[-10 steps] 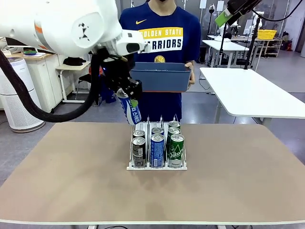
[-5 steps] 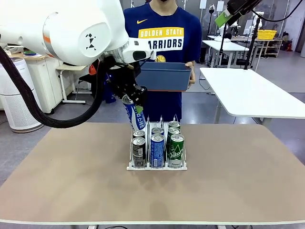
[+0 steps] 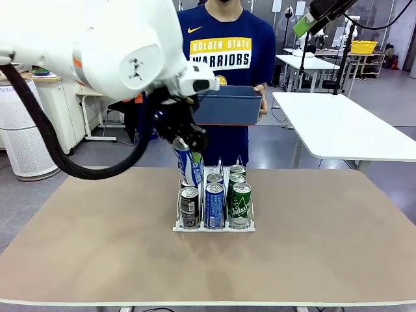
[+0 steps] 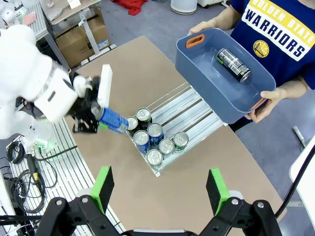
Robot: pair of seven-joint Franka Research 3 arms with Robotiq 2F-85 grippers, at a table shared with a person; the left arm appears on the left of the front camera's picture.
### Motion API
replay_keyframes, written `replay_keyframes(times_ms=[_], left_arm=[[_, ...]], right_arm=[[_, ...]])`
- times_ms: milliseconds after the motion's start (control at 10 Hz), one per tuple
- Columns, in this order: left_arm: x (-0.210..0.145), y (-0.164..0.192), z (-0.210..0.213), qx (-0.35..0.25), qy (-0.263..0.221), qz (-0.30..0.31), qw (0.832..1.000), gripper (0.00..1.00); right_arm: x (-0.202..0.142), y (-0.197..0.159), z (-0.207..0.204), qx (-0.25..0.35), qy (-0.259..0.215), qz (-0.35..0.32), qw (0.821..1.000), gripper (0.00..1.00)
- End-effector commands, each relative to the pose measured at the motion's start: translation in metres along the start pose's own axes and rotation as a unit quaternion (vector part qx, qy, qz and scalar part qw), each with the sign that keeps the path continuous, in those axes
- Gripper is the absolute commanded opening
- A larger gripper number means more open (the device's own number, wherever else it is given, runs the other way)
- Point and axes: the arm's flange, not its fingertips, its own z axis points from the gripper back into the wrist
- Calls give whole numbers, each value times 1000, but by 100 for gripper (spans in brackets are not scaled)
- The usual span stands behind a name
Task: Fill the beverage cans into the dispenser.
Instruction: Place the picked Ionic drink in the line of the Automatic Can Dispenser with the same cans.
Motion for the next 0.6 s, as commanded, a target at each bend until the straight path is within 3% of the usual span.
replay_keyframes(times_ms=[0,500], left_arm=[[6,-24,-14,7,-2,-12,1000,57],[7,-51,-50,-21,6,-57,998,57]], right_arm=[[-1,1,0,4,3,1,1000,100],[-1,1,0,4,3,1,1000,100]])
